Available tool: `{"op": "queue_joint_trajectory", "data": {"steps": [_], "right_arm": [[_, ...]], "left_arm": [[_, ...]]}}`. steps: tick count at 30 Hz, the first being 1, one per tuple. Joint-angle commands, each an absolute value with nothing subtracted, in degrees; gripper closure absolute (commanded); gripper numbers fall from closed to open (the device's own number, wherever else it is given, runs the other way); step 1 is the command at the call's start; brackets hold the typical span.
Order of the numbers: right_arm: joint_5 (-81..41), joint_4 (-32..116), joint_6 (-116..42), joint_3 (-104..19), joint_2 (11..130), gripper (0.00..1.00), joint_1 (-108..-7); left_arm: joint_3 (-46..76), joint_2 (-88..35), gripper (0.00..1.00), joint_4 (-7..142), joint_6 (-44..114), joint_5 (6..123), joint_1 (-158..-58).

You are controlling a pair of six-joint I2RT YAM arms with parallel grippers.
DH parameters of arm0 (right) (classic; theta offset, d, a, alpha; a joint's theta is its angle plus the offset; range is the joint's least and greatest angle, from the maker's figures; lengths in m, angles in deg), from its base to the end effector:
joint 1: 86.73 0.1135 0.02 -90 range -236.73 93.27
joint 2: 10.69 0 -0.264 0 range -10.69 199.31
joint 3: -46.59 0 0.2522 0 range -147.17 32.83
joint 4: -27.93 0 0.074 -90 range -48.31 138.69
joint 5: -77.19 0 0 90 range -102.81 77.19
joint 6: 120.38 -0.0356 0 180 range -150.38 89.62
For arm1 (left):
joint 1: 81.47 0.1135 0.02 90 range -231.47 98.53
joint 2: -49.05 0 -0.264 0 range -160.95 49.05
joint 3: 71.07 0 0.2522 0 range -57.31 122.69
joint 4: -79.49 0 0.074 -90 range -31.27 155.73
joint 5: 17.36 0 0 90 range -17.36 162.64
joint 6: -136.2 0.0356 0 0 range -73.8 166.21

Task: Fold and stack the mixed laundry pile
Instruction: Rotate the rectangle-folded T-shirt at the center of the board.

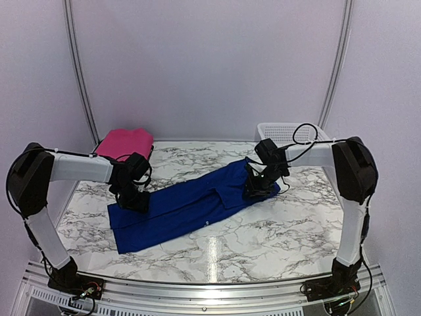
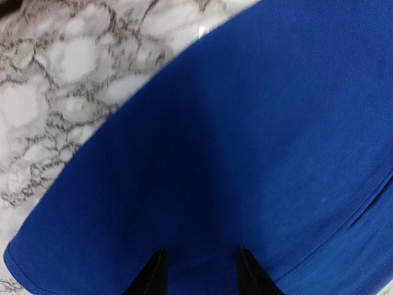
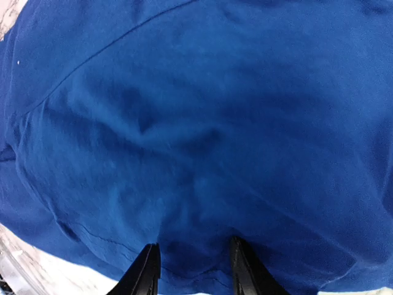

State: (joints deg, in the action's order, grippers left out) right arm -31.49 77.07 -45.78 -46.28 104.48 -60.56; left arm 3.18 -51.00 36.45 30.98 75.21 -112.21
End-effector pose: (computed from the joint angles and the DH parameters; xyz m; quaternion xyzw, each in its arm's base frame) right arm 0.3539 0.1866 0.1546 -0.1174 0.9671 0.2062 0.0919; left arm 0.2868 -0.1687 0.1615 0.1286 0.9743 -0.0514 0.1776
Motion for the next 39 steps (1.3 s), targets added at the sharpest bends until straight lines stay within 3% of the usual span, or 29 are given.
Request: {"op": "queue_joint_trajectory", "data": {"steps": [1,6,11,13,19,24,30,39], "right_arm": [[-29.0,76.7,-43.8,-52.5,111.9,0.61,-60.1],[-24.6,79.6,-39.3,-67.1,122.1,0.61,-60.4],[-20.7,88.2,-35.2,-94.0,133.7,0.6,-61.2],[-20.4,90.1,-34.8,-98.7,133.2,0.59,-61.3],[-27.5,84.1,-37.3,-85.8,120.3,0.57,-60.6],[-34.6,78.8,-42.1,-72.6,113.4,0.57,-55.8],[-36.8,74.8,-46.9,-66.2,114.4,0.58,-50.7],[-34.1,76.2,-45.7,-68.8,122.1,0.59,-51.8]], "left_arm": [[-2.4,-48.3,0.63,32.7,27.3,75.0,-113.1],[-10.1,-44.0,0.69,32.9,20.0,71.0,-118.2],[-11.2,-40.3,0.68,32.9,11.9,66.4,-132.0],[-10.0,-38.0,0.66,32.0,10.3,65.5,-135.1],[-7.4,-28.8,0.59,30.5,10.4,71.0,-133.3],[-2.9,-35.0,0.59,30.5,16.0,74.2,-132.5],[0.5,-44.2,0.63,30.9,20.2,76.8,-132.5],[1.5,-53.3,0.73,32.8,22.9,71.2,-136.7]]}}
